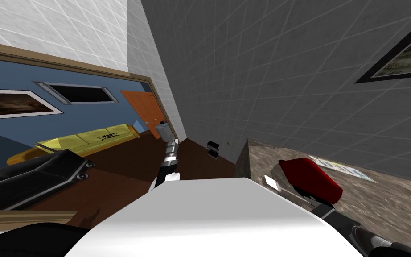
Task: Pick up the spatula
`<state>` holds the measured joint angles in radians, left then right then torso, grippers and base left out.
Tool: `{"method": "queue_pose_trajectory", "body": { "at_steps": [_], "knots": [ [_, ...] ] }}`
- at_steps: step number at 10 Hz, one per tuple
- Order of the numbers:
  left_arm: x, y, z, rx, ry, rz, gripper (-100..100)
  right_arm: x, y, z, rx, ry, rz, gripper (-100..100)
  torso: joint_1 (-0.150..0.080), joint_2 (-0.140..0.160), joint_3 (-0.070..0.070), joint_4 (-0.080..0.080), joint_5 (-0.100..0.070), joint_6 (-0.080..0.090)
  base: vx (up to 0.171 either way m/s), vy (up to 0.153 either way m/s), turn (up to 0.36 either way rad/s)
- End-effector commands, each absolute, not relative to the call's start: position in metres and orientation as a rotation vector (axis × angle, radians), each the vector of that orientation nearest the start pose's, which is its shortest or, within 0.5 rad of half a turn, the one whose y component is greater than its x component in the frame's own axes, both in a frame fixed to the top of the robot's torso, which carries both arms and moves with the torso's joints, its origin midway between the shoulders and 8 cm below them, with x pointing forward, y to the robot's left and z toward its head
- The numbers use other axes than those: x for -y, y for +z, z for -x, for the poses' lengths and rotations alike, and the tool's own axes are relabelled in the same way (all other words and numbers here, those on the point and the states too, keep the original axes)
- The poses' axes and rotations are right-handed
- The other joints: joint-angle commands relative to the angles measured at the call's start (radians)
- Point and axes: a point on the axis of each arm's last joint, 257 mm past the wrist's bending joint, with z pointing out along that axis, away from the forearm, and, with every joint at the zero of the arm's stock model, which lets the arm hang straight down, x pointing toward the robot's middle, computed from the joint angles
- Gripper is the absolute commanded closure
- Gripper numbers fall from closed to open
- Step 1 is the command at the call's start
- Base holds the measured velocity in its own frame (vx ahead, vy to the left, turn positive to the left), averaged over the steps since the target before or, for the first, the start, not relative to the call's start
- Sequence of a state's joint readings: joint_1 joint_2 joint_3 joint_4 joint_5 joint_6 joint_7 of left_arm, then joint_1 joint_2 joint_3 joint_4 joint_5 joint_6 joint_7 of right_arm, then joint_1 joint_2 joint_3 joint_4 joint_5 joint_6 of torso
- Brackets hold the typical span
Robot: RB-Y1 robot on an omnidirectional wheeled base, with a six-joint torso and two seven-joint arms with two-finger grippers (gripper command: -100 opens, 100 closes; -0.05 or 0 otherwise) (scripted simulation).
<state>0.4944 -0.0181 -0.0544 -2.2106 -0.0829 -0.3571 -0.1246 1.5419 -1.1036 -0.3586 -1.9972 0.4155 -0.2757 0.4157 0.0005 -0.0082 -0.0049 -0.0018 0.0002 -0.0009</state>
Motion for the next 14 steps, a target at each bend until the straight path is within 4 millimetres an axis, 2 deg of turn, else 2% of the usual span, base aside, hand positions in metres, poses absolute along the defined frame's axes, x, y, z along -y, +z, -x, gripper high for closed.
{"method": "queue_pose_trajectory", "body": {
  "at_steps": [1,2,3,6,9,10,12,13,14],
  "knots": [
    [-0.259,-0.036,-0.381,-0.829,-1.142,0.73,0,0.509,-0.314,-0.049,-2.572,-0.114,0.471,-100,0.0,0.0,0.0,0.0,0.0,0.0,0.165,0.011,0.078],
    [-0.259,-0.036,-0.381,-0.829,-1.142,0.73,0,0.516,-0.319,-0.029,-2.624,-0.135,0.541,-100,0.0,-0.002,-0.001,0.0,0.0,0.0,0.233,-0.003,0.093],
    [-0.259,-0.036,-0.381,-0.829,-1.142,0.73,0,0.516,-0.319,-0.029,-2.628,-0.132,0.548,-100,-0.001,-0.006,-0.003,-0.001,0.0,0.0,0.162,-0.006,0.032],
    [-0.259,-0.036,-0.381,-0.829,-1.142,0.73,0,0.53,-0.33,0.028,-2.76,-0.152,0.778,-100,-0.001,-0.002,-0.001,-0.001,0.0,0.0,0.153,0.006,0.086],
    [-0.259,-0.036,-0.381,-0.829,-1.142,0.73,0,0.535,-0.335,0.082,-2.855,-0.124,0.996,-100,-0.002,-0.005,-0.003,-0.001,0.0,0.0,0.187,-0.025,0.084],
    [-0.259,-0.036,-0.381,-0.829,-1.142,0.73,0,0.535,-0.335,0.082,-2.855,-0.124,0.996,-100,-0.002,-0.004,-0.002,-0.001,-0.001,0.0,0.088,-0.025,0.02],
    [-0.259,-0.035,-0.381,-0.829,-1.142,0.73,0,0.534,-0.336,0.112,-2.894,-0.087,1.119,-100,0.0,0.002,0.001,0.001,0.0,0.0,0.079,-0.009,0.063],
    [-0.259,-0.035,-0.381,-0.829,-1.142,0.73,0,0.534,-0.336,0.112,-2.894,-0.087,1.119,-100,0.0,0.002,0.001,0.001,0.0,0.0,0.068,-0.011,0.022],
    [-0.259,-0.035,-0.381,-0.829,-1.142,0.73,0,0.531,-0.336,0.136,-2.917,-0.048,1.213,-100,0.0,0.003,0.002,0.001,0.0,0.0,0.096,-0.007,0.073]
  ]
}}
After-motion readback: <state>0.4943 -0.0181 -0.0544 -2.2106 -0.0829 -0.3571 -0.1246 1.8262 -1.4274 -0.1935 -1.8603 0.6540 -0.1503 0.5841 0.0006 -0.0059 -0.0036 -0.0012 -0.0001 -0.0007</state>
